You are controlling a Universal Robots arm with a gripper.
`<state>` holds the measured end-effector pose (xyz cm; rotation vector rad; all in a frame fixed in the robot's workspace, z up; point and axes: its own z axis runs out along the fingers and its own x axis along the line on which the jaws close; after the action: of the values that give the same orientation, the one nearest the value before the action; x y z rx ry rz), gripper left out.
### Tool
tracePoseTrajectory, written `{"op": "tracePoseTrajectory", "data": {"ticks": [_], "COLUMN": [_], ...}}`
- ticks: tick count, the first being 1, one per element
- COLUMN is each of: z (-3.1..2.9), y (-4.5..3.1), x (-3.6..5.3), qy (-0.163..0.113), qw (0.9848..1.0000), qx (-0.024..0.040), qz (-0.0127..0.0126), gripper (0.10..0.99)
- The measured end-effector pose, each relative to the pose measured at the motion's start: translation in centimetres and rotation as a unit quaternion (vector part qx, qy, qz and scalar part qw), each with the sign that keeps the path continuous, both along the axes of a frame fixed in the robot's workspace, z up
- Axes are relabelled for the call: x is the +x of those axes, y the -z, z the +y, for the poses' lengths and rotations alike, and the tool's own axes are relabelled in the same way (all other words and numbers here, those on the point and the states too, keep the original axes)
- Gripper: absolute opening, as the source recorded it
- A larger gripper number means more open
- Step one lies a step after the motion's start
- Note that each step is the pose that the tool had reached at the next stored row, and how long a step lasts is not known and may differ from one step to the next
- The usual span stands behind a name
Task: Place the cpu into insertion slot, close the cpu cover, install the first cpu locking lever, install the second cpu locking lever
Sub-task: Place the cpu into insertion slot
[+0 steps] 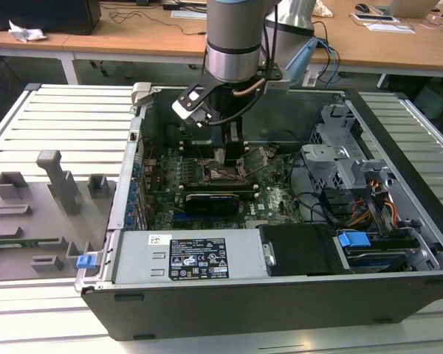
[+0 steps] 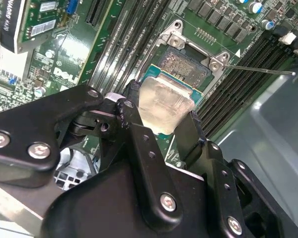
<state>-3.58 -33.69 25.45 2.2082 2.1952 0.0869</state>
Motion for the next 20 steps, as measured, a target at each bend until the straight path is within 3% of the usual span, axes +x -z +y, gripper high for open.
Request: {"op": "tracePoseTrajectory", "data": {"ticks": [4, 7, 20], "z": [0.19, 0.47, 0.85], "y": [0.55, 1.4, 3.02], "x": [0.0, 0.0, -0.18], "qy": [0.0, -0.008, -0.017], "qw": [1.0, 1.0, 0.9999], "qx": [0.0, 0.0, 0.0002], "qz": [0.0, 0.0, -0.0001], "gripper": [0.529, 0.529, 0.529]}}
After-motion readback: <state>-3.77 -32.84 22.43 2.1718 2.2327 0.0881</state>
